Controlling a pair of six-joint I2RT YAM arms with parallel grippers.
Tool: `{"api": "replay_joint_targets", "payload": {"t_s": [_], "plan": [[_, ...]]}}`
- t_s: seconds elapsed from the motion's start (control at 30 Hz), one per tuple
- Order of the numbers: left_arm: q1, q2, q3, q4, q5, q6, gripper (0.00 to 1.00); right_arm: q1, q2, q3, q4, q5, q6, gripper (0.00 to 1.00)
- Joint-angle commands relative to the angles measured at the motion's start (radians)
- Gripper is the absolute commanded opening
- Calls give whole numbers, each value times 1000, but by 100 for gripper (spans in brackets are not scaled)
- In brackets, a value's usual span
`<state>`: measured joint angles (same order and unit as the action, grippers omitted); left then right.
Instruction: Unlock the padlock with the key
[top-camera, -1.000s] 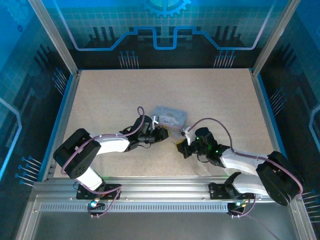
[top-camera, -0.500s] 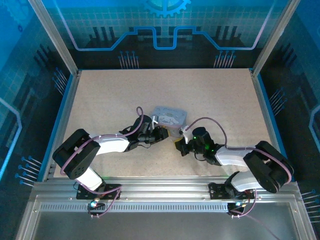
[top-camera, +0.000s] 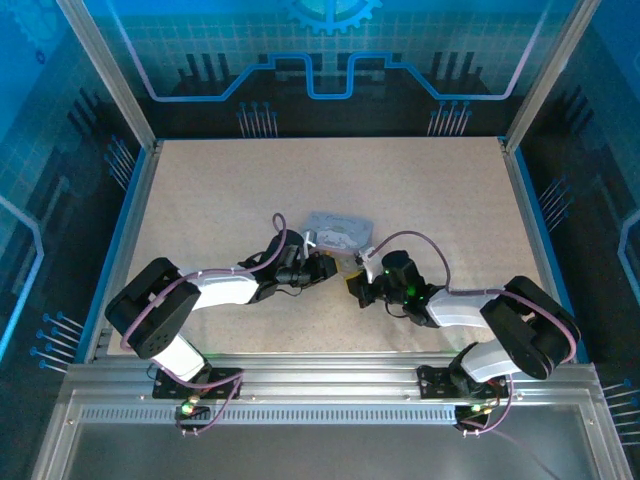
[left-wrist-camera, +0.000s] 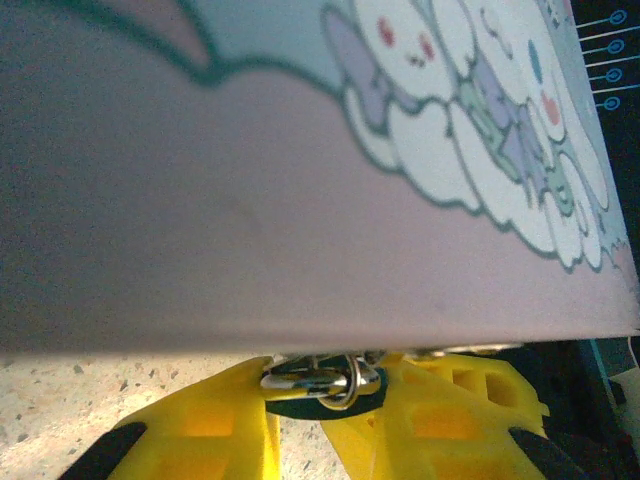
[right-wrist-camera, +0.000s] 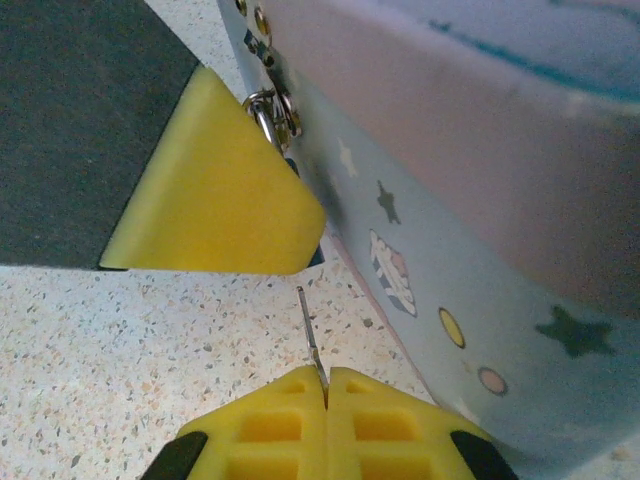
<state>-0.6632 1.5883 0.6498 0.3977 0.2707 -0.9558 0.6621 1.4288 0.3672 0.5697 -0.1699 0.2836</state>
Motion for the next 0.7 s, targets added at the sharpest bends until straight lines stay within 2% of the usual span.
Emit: {"api": "replay_joint_targets", "payload": {"t_s": [0.0,0.67], "plan": [[-3,-28,5,30,35,-16,14,4,17,28,38,20,3,0],[-3,-10,8,26,33,-24,13,4,-23,21,54,-15,5,0]]}}
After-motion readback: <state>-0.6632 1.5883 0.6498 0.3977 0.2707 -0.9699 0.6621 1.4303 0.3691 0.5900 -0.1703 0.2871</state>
